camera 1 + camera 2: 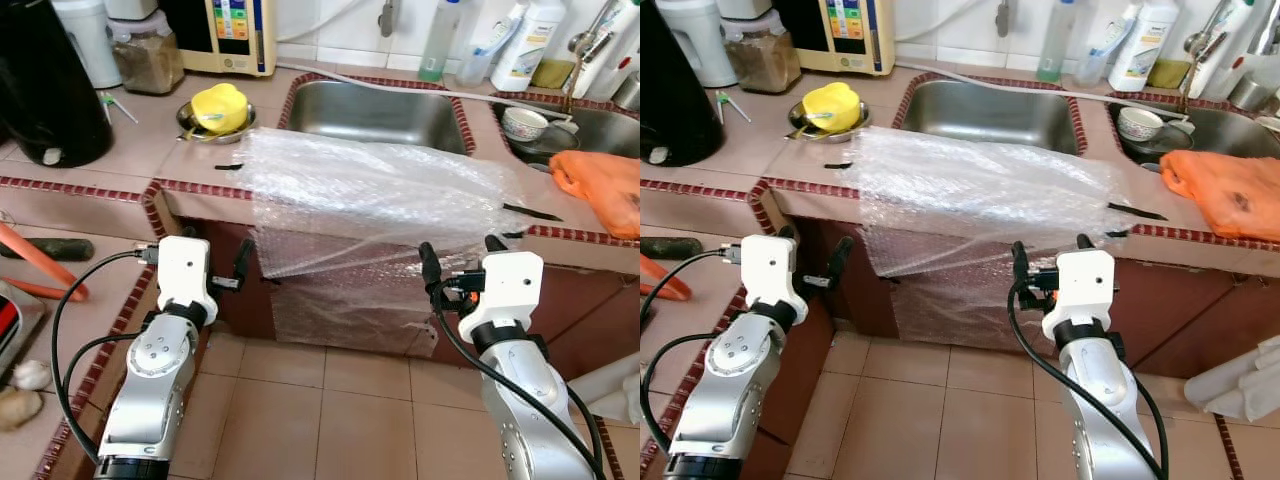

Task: Kitchen organization

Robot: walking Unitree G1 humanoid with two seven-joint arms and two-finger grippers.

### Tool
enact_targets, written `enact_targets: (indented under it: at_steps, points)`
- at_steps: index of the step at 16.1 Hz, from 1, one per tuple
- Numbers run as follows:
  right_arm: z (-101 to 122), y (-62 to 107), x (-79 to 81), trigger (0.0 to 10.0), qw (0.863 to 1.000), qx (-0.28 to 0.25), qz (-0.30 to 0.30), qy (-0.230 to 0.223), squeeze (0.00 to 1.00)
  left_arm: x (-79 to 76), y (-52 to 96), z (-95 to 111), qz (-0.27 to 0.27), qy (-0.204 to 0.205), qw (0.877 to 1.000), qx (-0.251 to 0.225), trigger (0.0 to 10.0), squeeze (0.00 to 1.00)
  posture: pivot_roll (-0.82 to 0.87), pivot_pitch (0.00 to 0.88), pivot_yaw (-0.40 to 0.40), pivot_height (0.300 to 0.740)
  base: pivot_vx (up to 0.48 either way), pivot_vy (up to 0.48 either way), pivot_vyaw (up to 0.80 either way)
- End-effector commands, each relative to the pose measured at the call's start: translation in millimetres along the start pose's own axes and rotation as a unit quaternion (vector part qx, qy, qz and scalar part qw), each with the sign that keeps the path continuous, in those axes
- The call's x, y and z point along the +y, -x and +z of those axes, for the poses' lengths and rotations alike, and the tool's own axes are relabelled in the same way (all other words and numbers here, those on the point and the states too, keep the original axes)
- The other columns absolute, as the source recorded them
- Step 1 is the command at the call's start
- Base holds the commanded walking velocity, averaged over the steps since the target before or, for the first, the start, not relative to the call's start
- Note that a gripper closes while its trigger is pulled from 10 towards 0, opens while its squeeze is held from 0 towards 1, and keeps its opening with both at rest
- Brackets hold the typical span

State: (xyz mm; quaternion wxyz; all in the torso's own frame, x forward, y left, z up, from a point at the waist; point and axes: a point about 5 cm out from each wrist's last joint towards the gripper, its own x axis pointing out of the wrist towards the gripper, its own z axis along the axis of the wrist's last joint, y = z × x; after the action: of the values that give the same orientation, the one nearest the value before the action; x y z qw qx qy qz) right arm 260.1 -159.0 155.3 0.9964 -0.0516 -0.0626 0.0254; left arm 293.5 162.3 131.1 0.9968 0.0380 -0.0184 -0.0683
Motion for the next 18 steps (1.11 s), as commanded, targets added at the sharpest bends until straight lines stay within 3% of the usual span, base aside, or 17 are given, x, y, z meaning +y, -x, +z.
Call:
enact_targets:
  at_steps: [1,7,10,13,14,15,18]
  points:
    - [0.7,2.5,-7.5,10.0,1.0,-0.002,-0.014,0.008,0.0,-5.3,0.5,-4.4,-0.01,0.0,1.0,0.009,10.0,0.0,-0.02,0.098,-0.034,0.74,0.0,-0.48,0.0]
    - [3.3,0.8,-6.4,10.0,1.0,-0.009,-0.01,0.0,0.0,-4.6,0.5,-6.0,-0.01,-0.004,1.0,0.014,10.0,0.0,-0.01,0.091,-0.033,0.74,0.0,-0.462,0.0]
    - [9.4,0.8,-5.8,10.0,1.0,-0.02,-0.01,-0.01,0.0,-3.3,-3.4,14.2,-0.001,-0.02,1.0,-0.016,10.0,0.0,-0.01,0.096,-0.033,0.74,0.0,0.0,0.0]
    - [21.5,-1.3,-3.0,10.0,0.999,-0.04,-0.013,-0.025,0.0,9.6,1.3,41.5,0.031,-0.02,0.998,-0.057,10.0,0.0,0.0,0.115,-0.022,0.74,0.0,0.0,0.0]
    - [27.3,-1.5,-1.0,10.0,0.998,-0.048,-0.013,-0.03,0.0,11.8,4.9,44.2,0.027,0.0,0.998,-0.059,10.0,0.0,0.01,0.116,-0.02,0.74,0.0,0.0,0.0]
    - [31.5,-1.7,0.6,10.0,0.998,-0.054,-0.013,-0.033,0.0,13.5,7.1,45.4,0.03,-0.016,0.998,-0.061,10.0,0.0,0.01,0.116,-0.019,0.74,0.0,0.0,0.0]
    - [39.1,-2.2,4.5,10.0,0.997,-0.066,0.0,-0.029,0.0,13.1,11.1,45.7,0.027,-0.01,0.998,-0.052,10.0,0.0,0.0,0.119,-0.02,0.74,0.0,0.0,0.0]
